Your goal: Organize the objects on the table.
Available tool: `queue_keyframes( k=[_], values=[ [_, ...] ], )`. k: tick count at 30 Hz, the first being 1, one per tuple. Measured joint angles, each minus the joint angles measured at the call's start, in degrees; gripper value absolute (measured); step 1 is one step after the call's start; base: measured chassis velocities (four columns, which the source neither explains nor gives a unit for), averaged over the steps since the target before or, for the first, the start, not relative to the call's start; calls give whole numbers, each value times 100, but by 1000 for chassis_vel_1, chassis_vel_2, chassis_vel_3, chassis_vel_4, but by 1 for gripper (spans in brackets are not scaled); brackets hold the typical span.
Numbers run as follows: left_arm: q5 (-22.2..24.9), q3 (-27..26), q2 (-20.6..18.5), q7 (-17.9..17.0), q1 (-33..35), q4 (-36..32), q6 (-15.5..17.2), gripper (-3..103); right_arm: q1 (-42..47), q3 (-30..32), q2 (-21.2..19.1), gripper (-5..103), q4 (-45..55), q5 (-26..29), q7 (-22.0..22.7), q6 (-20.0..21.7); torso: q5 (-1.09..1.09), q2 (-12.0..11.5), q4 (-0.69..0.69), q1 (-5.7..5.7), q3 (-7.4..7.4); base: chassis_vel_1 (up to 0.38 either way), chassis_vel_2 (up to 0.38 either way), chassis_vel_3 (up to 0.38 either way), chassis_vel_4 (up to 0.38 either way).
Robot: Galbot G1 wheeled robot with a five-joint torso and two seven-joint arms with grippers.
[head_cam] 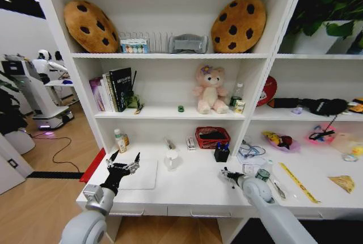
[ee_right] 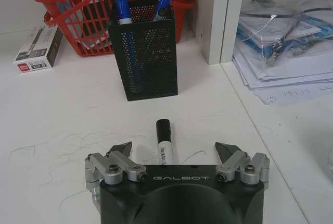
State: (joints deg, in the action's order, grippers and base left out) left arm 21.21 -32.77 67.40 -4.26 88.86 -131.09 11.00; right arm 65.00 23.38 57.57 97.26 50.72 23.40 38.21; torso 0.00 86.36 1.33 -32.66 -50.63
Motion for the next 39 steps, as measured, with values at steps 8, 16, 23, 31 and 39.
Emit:
queue_keyframes(
  k=[8, 16, 23, 31, 39],
  values=[
    [0, 0, 0, 0, 0, 0, 0, 100, -26, 2, 0, 91, -56, -1, -37, 5, 0, 0, 0, 0, 0, 0, 0, 0, 0],
    [0, 0, 0, 0, 0, 0, 0, 100, -60, -22, 34, 84, -116, -27, -28, -18, -2, 0, 0, 0, 0, 0, 0, 0, 0],
    [0, 0, 0, 0, 0, 0, 0, 100, -104, -59, 43, 61, -158, -41, 13, -47, -1, 0, 0, 0, 1, 0, 0, 0, 0],
    [0, 0, 0, 0, 0, 0, 0, 100, -89, -39, 69, 29, -211, -107, -21, -56, -1, 1, 0, 0, 1, 0, 0, 0, 0],
    [0, 0, 0, 0, 0, 0, 0, 100, -91, -48, 133, 10, -247, -187, -35, -172, 0, 1, 0, 1, 0, 0, 0, 0, 0]
  ],
)
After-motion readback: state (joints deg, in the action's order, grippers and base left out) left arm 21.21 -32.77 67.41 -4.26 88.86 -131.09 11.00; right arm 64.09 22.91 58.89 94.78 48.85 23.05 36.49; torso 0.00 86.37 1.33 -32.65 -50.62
